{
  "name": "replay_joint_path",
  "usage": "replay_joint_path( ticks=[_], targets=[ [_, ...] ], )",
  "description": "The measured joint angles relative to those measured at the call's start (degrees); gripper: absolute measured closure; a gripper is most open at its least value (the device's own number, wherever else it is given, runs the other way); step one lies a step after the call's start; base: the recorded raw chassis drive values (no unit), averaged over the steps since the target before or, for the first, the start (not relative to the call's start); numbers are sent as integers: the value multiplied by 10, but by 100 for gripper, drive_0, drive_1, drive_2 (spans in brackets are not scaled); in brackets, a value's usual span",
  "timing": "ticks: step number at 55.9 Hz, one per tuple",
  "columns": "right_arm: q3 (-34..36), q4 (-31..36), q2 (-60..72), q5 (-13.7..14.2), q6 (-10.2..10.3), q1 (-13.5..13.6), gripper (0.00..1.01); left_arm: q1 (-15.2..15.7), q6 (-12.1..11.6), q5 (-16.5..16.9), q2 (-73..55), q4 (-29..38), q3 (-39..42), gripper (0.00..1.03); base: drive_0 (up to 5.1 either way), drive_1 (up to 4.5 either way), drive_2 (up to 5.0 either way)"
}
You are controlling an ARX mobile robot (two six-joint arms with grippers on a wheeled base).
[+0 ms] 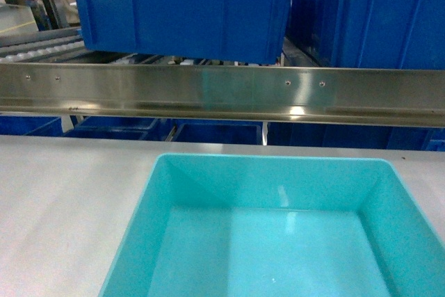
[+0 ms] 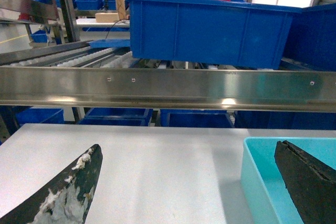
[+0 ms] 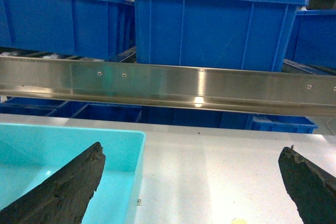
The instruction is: Organize blue bins on left shelf correctly
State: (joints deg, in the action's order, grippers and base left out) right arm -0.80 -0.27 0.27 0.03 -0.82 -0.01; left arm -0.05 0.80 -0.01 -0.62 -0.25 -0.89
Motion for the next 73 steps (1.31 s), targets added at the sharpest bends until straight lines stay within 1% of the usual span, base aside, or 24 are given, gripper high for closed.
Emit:
replay_joint_path(
  ticks=[48,52,54,59,61,63,64,66,67,69,73],
  targets=[
    [0,0,0,0,0,0,3,0,0,0,0,1,0,5,0,0,0],
    [0,12,5,-8,6,-3,3,-7,0,-4,-10,25,0,5,0,0,0],
    [1,17,12,-5,6,1,3,-13,-1,-4,-21,41,0,5,0,0,0],
    [1,55,55,4,8,28,3,-16,0,8,-79,86,0,5,0,0,0],
    [1,76,81,10,8,39,3,-13,1,14,-113,121,0,5,0,0,0],
    [1,116,129,13,8,48,3,-14,3,24,-171,169,0,5,0,0,0],
    [0,141,157,15,7,54,3,-18,3,25,-205,196,0,5,0,0,0],
    [0,200,226,10,5,57,3,-31,4,36,-280,247,-2,5,0,0,0],
    [-2,225,266,6,6,57,3,-37,4,45,-319,266,-5,5,0,0,0],
    [-7,262,337,5,2,64,3,-47,2,47,-385,297,-18,5,0,0,0],
    [-31,307,435,0,-5,73,3,-62,-3,62,-472,316,-57,5,0,0,0]
  ],
)
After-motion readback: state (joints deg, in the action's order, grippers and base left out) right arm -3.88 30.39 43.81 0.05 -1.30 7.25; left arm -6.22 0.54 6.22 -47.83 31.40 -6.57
